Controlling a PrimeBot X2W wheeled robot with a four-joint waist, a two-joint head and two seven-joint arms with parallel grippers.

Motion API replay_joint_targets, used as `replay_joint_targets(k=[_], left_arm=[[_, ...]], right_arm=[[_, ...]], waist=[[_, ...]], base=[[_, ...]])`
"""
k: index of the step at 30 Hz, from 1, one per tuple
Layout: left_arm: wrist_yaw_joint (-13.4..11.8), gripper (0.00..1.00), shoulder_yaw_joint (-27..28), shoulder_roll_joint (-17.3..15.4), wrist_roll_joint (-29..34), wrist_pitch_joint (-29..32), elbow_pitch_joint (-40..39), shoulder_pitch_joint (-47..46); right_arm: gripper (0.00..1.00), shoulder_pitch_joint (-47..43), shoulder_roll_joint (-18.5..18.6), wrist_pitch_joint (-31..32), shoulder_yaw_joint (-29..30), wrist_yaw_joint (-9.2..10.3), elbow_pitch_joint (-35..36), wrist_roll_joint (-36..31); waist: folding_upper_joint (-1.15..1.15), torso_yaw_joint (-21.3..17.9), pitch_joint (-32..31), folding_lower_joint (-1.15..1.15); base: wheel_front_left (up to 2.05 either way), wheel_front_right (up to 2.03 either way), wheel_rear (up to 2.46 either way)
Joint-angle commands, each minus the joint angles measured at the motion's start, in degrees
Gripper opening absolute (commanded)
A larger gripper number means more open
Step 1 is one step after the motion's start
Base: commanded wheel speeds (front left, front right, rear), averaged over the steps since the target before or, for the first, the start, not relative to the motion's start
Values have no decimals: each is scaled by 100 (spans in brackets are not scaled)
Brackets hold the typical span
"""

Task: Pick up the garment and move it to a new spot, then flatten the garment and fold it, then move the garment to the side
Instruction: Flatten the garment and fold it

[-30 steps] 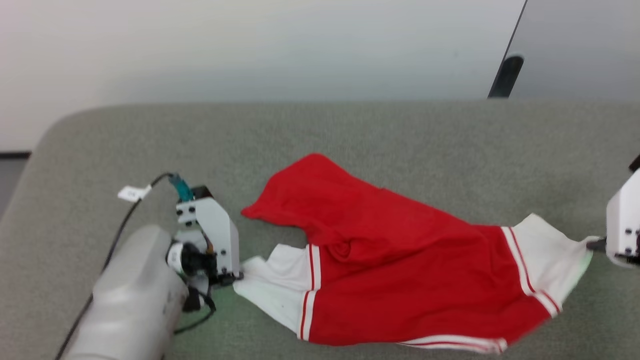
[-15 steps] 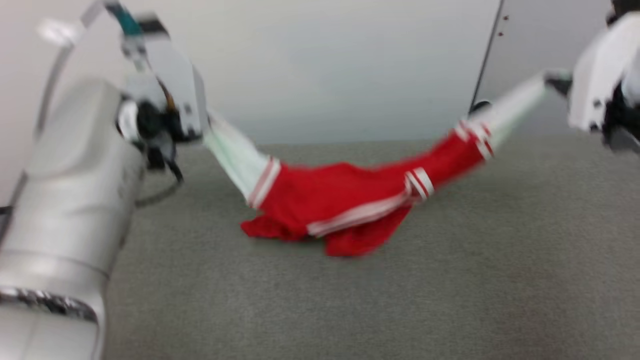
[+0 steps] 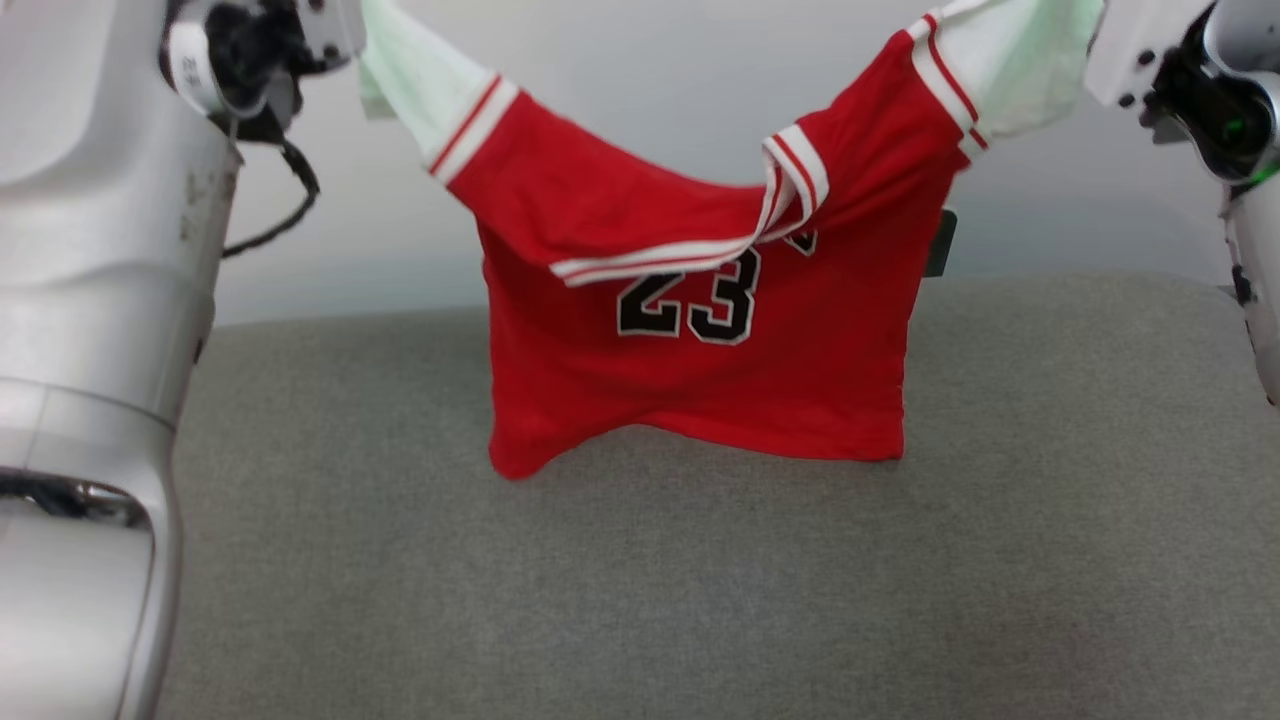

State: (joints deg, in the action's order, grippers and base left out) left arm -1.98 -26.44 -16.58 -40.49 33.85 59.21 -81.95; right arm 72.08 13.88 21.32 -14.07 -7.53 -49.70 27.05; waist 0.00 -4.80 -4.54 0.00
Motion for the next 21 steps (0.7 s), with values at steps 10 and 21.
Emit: replay_joint_targets(k=[10, 21], left_arm=[[-66, 0, 228, 133, -75, -1013, 477, -726], [166, 0, 232, 87, 159, -2345, 514, -2326]], right_arm=[[0, 854, -234, -1200, -249, 5, -796, -49], [0, 2413, -361, -3142, 18, 5, -1604, -753]], waist=[[0, 44, 770, 0], [0, -10, 2888, 0]], base=[[0, 0, 0], [0, 0, 0]])
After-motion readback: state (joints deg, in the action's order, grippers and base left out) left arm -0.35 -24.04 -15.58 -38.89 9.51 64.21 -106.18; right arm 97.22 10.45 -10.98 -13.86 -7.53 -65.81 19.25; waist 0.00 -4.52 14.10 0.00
